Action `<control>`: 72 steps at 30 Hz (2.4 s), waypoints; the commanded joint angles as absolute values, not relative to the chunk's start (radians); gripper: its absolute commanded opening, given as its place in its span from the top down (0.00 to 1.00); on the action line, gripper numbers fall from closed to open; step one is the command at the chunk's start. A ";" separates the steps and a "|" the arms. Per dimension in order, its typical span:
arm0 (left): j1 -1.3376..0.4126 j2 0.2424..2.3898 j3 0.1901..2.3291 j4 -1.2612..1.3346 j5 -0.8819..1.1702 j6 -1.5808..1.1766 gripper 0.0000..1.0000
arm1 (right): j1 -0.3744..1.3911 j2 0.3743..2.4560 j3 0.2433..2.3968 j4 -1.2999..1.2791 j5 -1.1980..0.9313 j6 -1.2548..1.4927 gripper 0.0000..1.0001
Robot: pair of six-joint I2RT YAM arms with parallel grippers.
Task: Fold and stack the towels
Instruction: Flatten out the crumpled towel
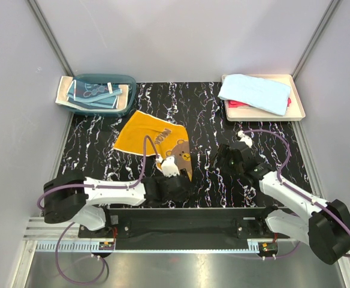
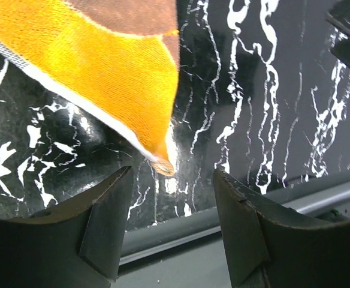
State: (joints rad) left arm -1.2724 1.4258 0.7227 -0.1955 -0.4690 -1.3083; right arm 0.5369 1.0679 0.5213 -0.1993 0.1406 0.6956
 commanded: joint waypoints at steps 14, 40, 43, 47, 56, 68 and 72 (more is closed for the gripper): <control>-1.170 1.439 0.752 -0.100 -0.517 -1.284 0.88 | 0.543 1.098 0.517 -0.144 0.153 0.722 0.14; -0.720 0.879 0.679 -0.322 -0.592 -1.086 1.00 | 0.693 1.606 0.802 0.215 -0.029 0.818 0.17; -0.620 0.896 0.716 -0.304 -0.583 -1.020 1.00 | 0.728 1.692 0.870 0.242 -0.028 0.841 0.19; -0.503 0.972 0.804 -0.278 -0.510 -0.966 1.00 | 0.761 1.787 0.960 0.242 -0.020 0.868 0.21; -0.341 1.127 0.914 -0.229 -0.388 -0.901 1.00 | 0.831 1.913 1.127 0.222 0.043 0.954 0.23; -0.295 1.201 0.965 -0.221 -0.333 -0.859 1.00 | 0.879 2.114 1.262 0.250 0.071 1.069 0.41; -0.281 1.200 0.962 -0.218 -0.313 -0.864 1.00 | 0.879 2.114 1.255 0.230 0.127 1.078 0.83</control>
